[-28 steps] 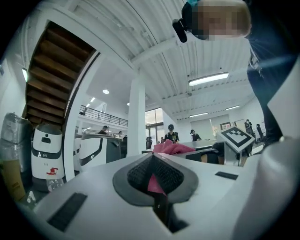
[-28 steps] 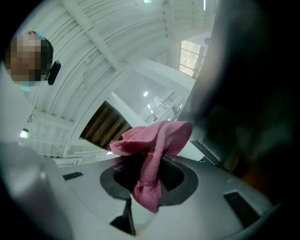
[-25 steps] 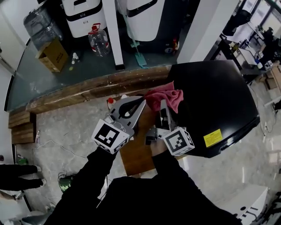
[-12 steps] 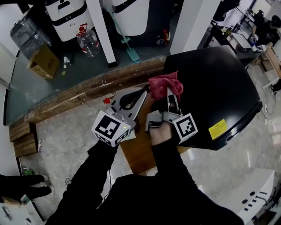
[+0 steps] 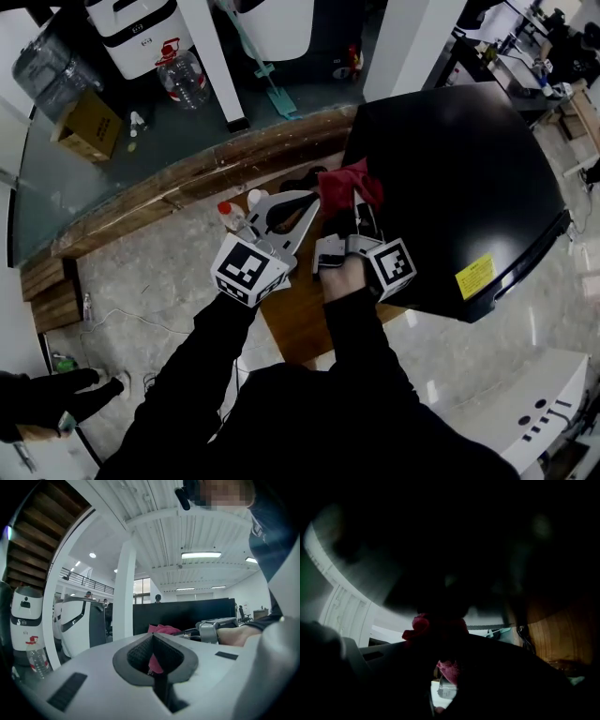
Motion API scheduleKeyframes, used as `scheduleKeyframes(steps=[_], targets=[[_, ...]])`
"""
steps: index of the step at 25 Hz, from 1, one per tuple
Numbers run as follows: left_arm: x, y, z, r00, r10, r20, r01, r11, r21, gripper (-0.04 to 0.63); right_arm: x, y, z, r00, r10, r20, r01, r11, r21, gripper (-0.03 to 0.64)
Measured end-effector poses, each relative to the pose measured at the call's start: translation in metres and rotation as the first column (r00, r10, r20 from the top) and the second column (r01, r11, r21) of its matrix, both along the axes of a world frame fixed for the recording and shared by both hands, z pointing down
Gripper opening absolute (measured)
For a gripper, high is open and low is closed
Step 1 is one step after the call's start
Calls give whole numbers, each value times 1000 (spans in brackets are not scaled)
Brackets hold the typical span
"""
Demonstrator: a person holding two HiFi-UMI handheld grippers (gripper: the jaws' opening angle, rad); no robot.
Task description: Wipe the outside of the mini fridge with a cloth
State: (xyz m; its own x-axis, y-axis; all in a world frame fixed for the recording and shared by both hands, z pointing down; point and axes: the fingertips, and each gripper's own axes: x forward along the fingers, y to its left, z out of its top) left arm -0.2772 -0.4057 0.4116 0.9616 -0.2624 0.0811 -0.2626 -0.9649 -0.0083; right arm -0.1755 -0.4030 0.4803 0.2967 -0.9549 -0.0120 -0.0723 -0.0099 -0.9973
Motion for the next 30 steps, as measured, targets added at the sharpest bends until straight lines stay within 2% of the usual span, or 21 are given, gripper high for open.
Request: scheduleKeyframes(steps=[8, 12, 16, 18, 25, 30], targets=[[8, 0, 89, 995, 13, 100, -5, 997, -75, 6, 2, -1, 72, 1000, 5, 13, -3, 993, -117, 92], [7, 1, 125, 990, 21, 141, -4, 993, -120, 6, 0, 0, 109, 999, 11, 49, -3, 985, -171, 92], [9, 2, 158, 984, 23, 178, 7, 986, -167, 6, 3, 0, 149, 998, 11, 63, 1, 984, -178, 92], [12, 3, 173, 979, 31, 202, 7, 983, -185, 6, 3, 3, 169, 998, 13, 69, 1, 977, -213, 92], [17, 10, 214, 962, 57, 265, 4, 974, -225, 6, 2, 8, 225, 997, 17, 81, 8, 956, -293, 91], [13, 22, 210, 966, 50, 254, 12, 971, -238, 6, 4, 17, 265, 992, 28, 120, 16, 938, -347, 91]])
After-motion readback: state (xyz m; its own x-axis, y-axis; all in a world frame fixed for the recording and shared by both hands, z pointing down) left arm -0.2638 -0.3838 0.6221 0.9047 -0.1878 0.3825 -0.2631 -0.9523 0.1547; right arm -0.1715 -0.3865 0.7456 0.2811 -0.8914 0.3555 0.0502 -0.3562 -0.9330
